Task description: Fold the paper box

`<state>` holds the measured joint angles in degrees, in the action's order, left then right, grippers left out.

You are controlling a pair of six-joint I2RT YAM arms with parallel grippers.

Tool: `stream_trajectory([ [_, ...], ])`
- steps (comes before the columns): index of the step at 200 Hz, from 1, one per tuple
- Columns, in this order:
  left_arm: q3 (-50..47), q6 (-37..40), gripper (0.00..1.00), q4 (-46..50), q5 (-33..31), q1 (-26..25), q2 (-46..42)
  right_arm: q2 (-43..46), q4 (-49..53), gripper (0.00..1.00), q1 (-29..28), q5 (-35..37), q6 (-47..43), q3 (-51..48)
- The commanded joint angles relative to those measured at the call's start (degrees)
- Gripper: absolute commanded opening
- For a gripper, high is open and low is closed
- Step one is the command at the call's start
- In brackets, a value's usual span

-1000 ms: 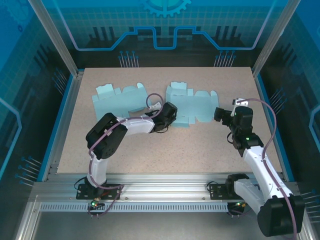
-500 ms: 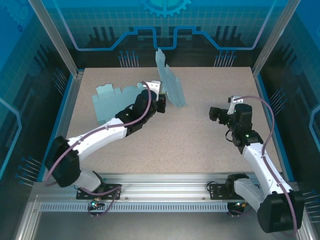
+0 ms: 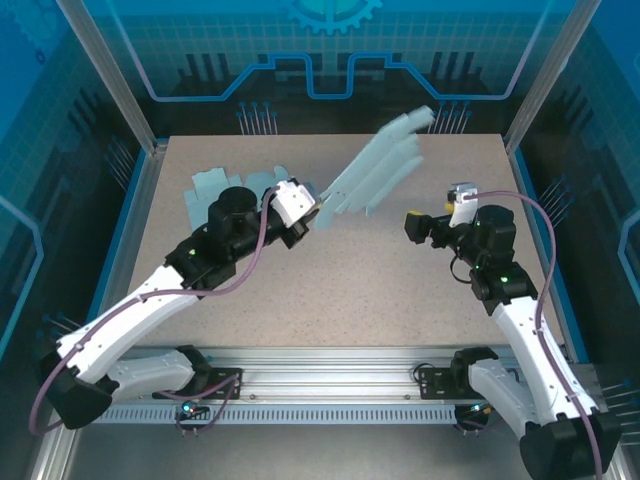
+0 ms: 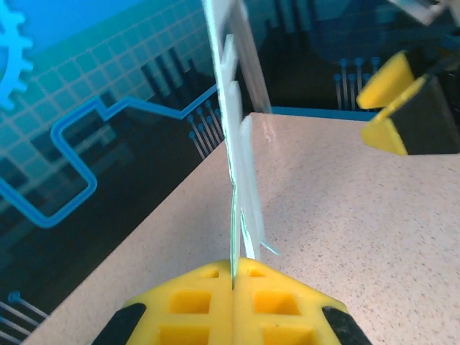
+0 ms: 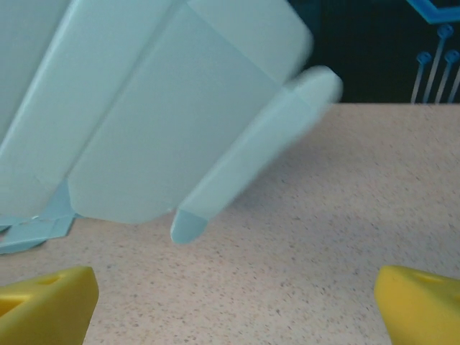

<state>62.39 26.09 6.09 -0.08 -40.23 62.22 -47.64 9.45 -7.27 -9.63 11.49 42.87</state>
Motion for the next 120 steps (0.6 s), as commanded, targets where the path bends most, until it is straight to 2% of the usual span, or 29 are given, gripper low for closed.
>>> stream_trajectory([
  [1, 3.85, 8.25, 0.0, 4.47, 5.37, 0.58, -1.44, 1.87, 2.58, 1.0, -1.64, -5.87, -3.44, 5.31],
  [49, 9.14, 10.8, 0.0, 7.21, 1.72, 2.32, 3.76, 3.91, 10.21, 1.0, -2.86, -3.96, -7.11, 11.9],
  [86, 11.66, 11.01, 0.0, 8.33, 5.64, 6.47, 5.94, 7.37, 10.48, 1.0, -3.45, -2.84, -8.97, 9.82],
  [120, 12.22, 12.37, 0.0, 9.11, 10.61, 10.06, 5.26, 9.99, 6.57, 1.0, -3.47, -1.42, -11.46, 7.84],
])
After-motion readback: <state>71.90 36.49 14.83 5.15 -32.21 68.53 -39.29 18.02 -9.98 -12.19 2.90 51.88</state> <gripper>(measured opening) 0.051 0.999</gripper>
